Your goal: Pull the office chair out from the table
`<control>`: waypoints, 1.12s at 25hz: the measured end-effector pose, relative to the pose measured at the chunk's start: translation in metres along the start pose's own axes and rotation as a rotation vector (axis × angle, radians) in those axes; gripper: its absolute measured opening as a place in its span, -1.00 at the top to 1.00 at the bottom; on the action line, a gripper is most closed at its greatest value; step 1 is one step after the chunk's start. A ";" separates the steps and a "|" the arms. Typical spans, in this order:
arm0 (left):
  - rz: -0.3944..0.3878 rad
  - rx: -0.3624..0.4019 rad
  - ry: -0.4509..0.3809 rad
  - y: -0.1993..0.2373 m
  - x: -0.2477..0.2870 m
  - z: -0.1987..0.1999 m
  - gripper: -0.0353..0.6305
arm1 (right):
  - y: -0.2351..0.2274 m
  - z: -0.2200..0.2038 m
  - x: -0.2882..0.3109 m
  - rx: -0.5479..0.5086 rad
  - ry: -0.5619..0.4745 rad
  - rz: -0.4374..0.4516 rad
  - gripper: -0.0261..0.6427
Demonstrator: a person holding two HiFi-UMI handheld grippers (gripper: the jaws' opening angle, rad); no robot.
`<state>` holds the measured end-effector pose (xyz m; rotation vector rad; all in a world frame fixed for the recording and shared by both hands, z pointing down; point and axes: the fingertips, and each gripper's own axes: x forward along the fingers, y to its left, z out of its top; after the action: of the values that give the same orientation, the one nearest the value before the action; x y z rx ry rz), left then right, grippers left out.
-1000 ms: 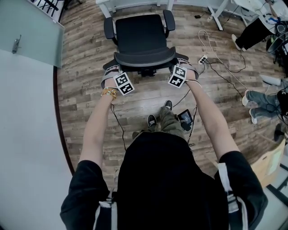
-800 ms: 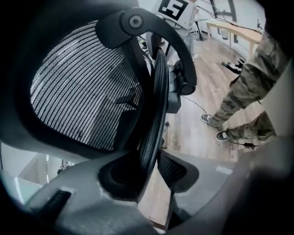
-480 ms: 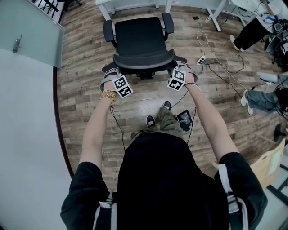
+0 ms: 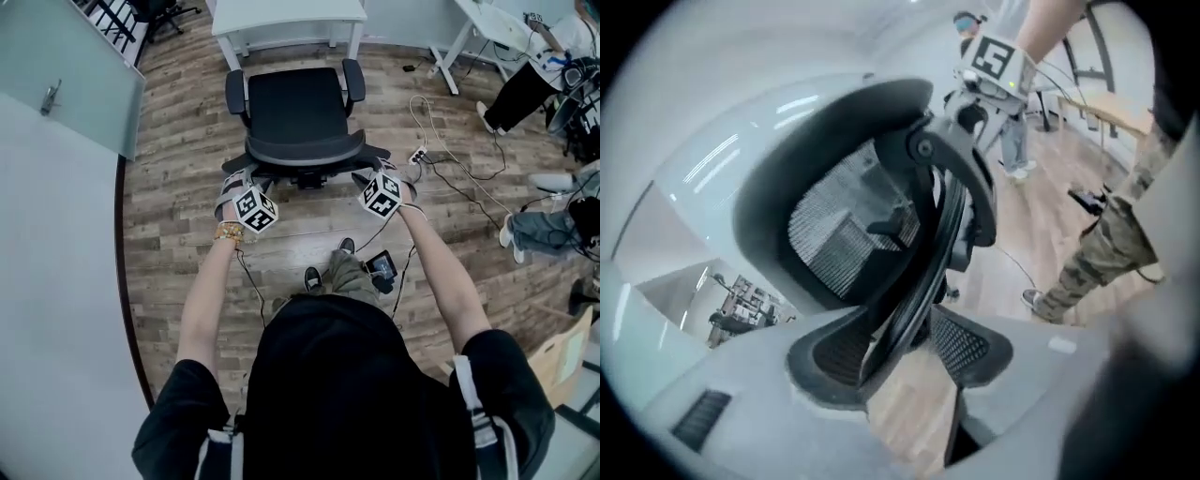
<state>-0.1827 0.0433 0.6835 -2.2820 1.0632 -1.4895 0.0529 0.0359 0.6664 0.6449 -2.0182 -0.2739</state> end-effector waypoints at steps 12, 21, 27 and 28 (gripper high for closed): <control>0.105 -0.501 -0.428 -0.027 -0.111 0.079 0.29 | 0.038 0.089 -0.100 0.387 -0.382 -0.149 0.56; 0.297 -0.663 -0.715 0.037 -0.181 0.142 0.39 | 0.006 0.169 -0.162 0.595 -0.688 -0.334 0.65; 0.394 -0.685 -0.792 0.062 -0.200 0.157 0.58 | -0.015 0.185 -0.171 0.599 -0.765 -0.445 0.74; 0.410 -0.681 -0.802 0.063 -0.203 0.159 0.63 | -0.016 0.187 -0.171 0.591 -0.768 -0.451 0.75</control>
<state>-0.1194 0.1031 0.4326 -2.4343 1.7330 0.0143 -0.0348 0.1033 0.4376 1.5584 -2.6903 -0.1994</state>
